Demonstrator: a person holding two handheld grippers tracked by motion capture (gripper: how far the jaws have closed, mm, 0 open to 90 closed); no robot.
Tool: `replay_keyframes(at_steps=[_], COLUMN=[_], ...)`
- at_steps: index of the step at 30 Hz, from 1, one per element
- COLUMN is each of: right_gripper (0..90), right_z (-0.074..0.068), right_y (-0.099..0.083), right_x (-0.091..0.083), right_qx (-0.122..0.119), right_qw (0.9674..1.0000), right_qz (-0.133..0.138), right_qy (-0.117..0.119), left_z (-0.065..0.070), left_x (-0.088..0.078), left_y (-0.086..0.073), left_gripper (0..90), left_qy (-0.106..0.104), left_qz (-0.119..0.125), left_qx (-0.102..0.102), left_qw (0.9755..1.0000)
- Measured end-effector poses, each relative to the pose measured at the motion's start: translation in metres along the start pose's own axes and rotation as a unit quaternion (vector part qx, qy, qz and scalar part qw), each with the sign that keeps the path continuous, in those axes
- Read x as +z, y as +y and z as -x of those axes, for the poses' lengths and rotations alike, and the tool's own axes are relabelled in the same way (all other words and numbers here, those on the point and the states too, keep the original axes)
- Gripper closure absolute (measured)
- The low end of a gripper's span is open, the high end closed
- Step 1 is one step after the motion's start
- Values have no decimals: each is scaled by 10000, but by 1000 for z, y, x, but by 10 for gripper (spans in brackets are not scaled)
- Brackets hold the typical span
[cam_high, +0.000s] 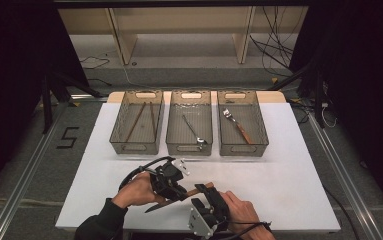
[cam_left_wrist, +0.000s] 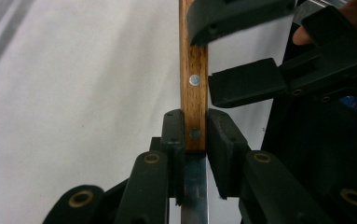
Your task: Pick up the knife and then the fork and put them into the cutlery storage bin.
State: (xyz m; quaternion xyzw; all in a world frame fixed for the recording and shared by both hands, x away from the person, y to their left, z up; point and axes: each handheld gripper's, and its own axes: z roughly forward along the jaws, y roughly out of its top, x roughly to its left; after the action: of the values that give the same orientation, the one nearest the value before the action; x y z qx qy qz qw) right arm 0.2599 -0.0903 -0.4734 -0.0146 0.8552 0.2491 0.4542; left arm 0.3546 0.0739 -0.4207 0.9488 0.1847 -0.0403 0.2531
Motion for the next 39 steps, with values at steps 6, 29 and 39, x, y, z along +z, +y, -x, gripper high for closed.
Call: replay_keyframes(at_steps=[6,29,39], right_gripper=[586,778,806], right_z=[-6,-18,-19], right_y=[1,0,0], right_x=[1,4,4], right_qx=[-415,-1314,-1461], right_qw=[9991,9909,9888], right_qz=[-53,-78,-103], right_qy=[-76,-299,-292], left_z=[4,6,1], left_x=[0,0,-2], left_y=[1,2,0], left_gripper=[768,767,747], left_qy=[-88,-163,-246], left_qz=[-61,-141,-87], left_qx=[52,-7,-248], left_qw=[9999,9998,9993])
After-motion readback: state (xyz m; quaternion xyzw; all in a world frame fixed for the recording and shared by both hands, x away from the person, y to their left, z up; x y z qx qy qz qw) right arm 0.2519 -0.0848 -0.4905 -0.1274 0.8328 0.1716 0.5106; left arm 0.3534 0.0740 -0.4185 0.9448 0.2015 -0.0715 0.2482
